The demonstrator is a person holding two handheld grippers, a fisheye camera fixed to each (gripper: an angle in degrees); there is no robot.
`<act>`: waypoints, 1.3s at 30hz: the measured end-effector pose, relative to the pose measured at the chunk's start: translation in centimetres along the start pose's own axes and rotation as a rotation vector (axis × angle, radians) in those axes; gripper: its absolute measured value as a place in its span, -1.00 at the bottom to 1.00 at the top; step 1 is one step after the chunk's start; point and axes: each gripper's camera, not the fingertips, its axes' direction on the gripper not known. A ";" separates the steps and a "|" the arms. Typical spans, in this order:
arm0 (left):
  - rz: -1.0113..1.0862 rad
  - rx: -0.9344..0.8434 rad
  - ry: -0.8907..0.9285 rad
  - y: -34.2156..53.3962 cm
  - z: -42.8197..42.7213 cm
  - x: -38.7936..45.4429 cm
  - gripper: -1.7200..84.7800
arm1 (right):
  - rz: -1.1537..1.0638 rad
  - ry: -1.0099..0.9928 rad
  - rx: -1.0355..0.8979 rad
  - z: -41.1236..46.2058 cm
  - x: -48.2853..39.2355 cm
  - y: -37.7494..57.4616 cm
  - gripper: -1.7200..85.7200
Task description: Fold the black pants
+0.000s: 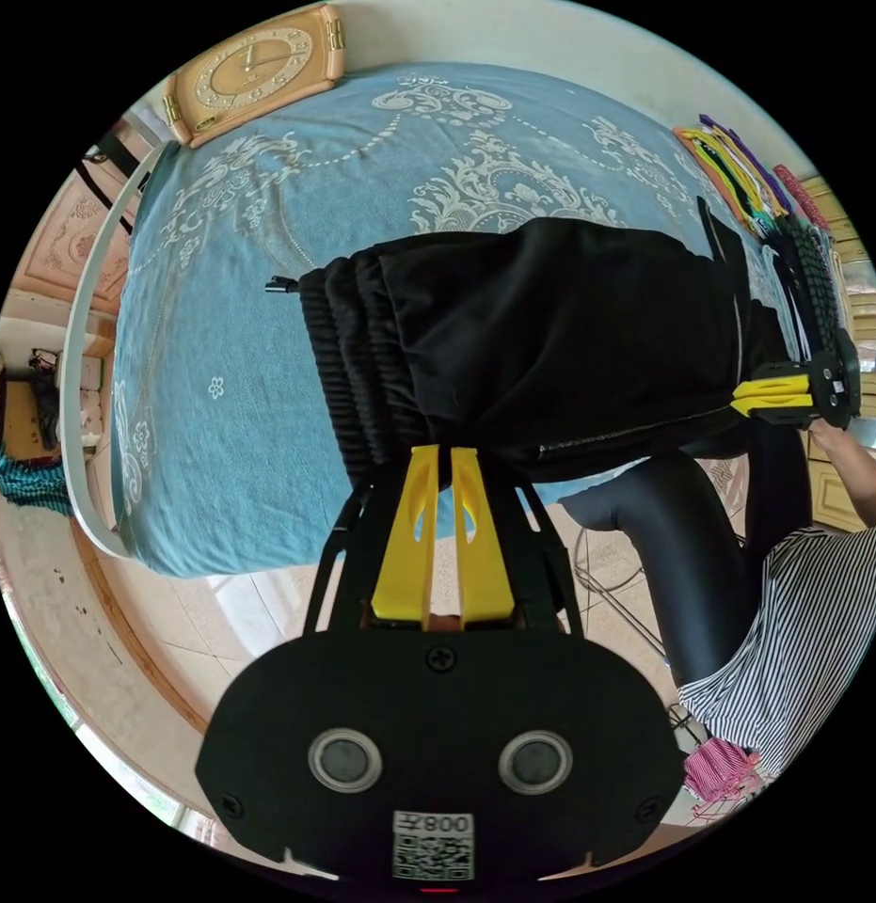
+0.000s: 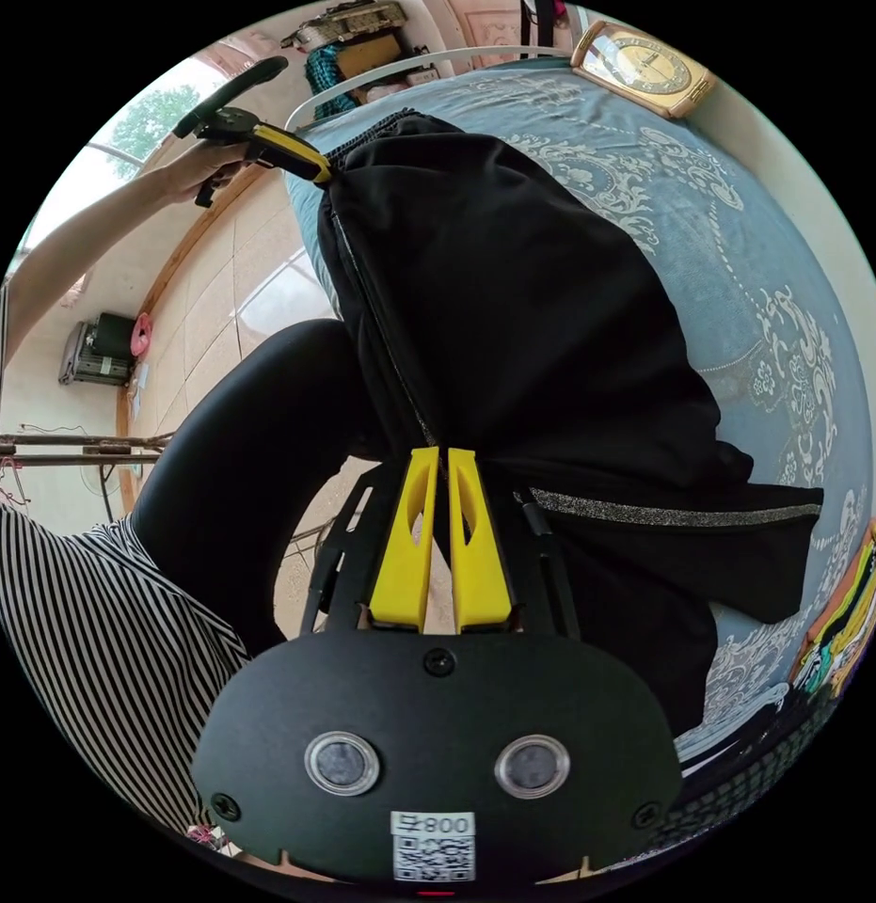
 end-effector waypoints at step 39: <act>-0.066 0.237 0.438 15.5 -6.1 23.2 -0.95 | 0.168 -0.185 0.178 10.5 7.4 7.9 -0.92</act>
